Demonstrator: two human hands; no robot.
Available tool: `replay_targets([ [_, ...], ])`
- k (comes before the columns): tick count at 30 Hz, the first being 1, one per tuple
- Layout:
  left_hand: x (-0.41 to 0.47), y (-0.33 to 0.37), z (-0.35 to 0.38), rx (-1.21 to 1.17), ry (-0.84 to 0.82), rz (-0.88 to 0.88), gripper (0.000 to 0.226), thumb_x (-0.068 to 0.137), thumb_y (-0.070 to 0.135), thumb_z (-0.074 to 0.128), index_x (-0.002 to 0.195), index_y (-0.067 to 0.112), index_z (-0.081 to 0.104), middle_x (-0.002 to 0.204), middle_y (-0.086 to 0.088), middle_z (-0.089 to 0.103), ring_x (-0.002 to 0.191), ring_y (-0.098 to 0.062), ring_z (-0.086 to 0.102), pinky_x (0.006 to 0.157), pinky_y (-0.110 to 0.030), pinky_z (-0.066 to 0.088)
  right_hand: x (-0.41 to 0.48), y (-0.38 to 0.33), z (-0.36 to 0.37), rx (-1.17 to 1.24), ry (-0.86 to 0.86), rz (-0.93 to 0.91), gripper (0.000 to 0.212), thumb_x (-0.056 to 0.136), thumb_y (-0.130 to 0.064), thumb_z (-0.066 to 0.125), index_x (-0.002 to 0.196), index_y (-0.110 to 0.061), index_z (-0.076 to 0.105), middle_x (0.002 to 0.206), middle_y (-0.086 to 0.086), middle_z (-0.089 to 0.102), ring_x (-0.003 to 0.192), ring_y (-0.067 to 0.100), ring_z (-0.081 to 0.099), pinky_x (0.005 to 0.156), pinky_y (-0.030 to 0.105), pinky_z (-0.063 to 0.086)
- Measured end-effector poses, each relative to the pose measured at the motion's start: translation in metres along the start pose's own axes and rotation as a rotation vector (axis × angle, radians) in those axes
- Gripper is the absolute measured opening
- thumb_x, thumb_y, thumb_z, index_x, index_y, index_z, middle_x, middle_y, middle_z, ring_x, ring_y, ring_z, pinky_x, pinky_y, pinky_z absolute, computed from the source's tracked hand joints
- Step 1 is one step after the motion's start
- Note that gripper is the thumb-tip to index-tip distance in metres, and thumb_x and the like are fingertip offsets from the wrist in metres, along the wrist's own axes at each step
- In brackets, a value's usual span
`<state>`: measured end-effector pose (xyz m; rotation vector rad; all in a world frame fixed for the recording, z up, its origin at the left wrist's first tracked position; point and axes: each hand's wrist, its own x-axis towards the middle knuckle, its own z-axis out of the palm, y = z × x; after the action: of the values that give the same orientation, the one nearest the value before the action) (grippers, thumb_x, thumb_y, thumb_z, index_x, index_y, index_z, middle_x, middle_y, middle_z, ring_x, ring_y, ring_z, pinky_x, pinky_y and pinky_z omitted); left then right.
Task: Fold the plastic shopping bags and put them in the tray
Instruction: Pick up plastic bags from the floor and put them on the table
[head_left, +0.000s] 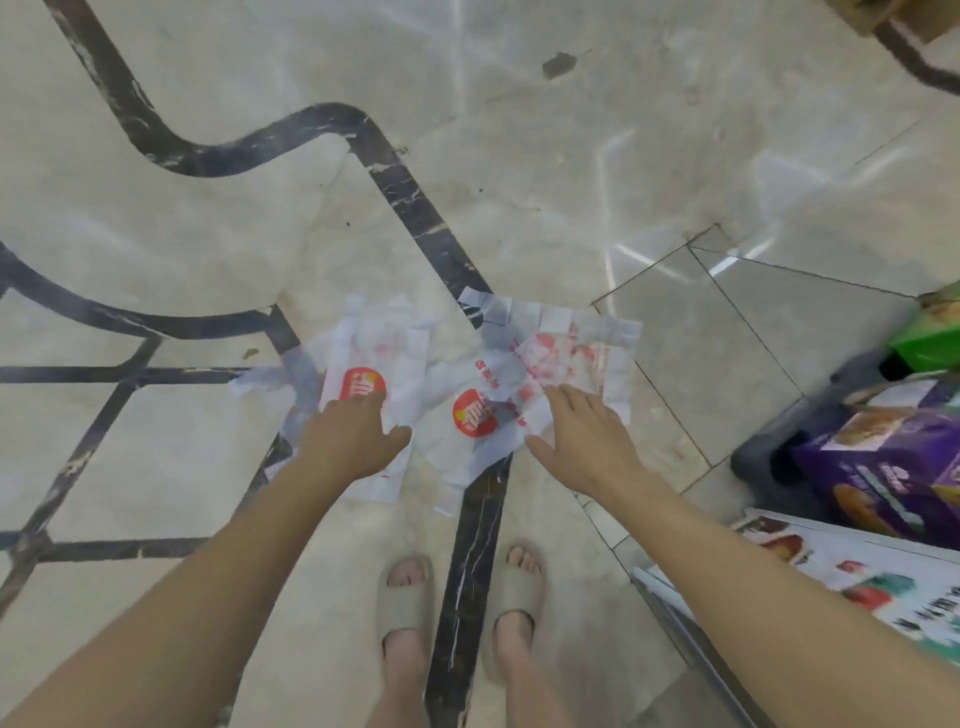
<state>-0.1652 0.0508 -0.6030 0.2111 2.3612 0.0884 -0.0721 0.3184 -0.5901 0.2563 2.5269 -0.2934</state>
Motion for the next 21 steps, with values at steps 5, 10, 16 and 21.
replay_targets([
  [5, 0.065, -0.015, 0.084, -0.066, 0.005, -0.036, 0.064, 0.093, 0.058, 0.049, 0.143, 0.018, 0.044, 0.14, -0.008, 0.055, 0.125, -0.033, 0.052, 0.099, -0.044, 0.045, 0.052, 0.026, 0.092, 0.061, -0.024, 0.021, 0.073, 0.1, -0.051, 0.049, 0.158, -0.015, 0.024, 0.157, 0.008, 0.037, 0.142, 0.031, 0.036, 0.114, 0.045, 0.035],
  [10, 0.121, -0.032, 0.157, -0.05, 0.028, -0.053, 0.063, 0.093, 0.057, 0.05, 0.143, 0.019, 0.044, 0.141, -0.007, 0.054, 0.124, -0.032, 0.053, 0.097, -0.044, 0.044, 0.095, 0.039, 0.177, 0.082, -0.026, 0.046, 0.069, 0.1, -0.05, 0.049, 0.155, -0.014, 0.029, 0.156, 0.006, 0.038, 0.14, 0.03, 0.037, 0.111, 0.044, 0.037],
  [16, 0.181, -0.049, 0.231, -0.047, 0.065, -0.03, 0.063, 0.092, 0.055, 0.055, 0.144, 0.02, 0.045, 0.138, -0.007, 0.056, 0.121, -0.032, 0.053, 0.094, -0.043, 0.045, 0.141, 0.054, 0.263, 0.248, -0.012, 0.141, 0.074, 0.098, -0.055, 0.054, 0.156, -0.019, 0.028, 0.159, 0.004, 0.034, 0.143, 0.029, 0.035, 0.111, 0.045, 0.038],
  [21, 0.226, -0.069, 0.285, -0.098, 0.164, -0.045, 0.075, 0.088, 0.06, 0.059, 0.146, 0.016, 0.043, 0.15, -0.005, 0.047, 0.135, -0.033, 0.043, 0.104, -0.051, 0.041, 0.177, 0.057, 0.326, 0.635, 0.051, 0.391, 0.084, 0.09, -0.063, 0.061, 0.156, -0.021, 0.028, 0.161, 0.003, 0.032, 0.144, 0.025, 0.038, 0.109, 0.044, 0.042],
])
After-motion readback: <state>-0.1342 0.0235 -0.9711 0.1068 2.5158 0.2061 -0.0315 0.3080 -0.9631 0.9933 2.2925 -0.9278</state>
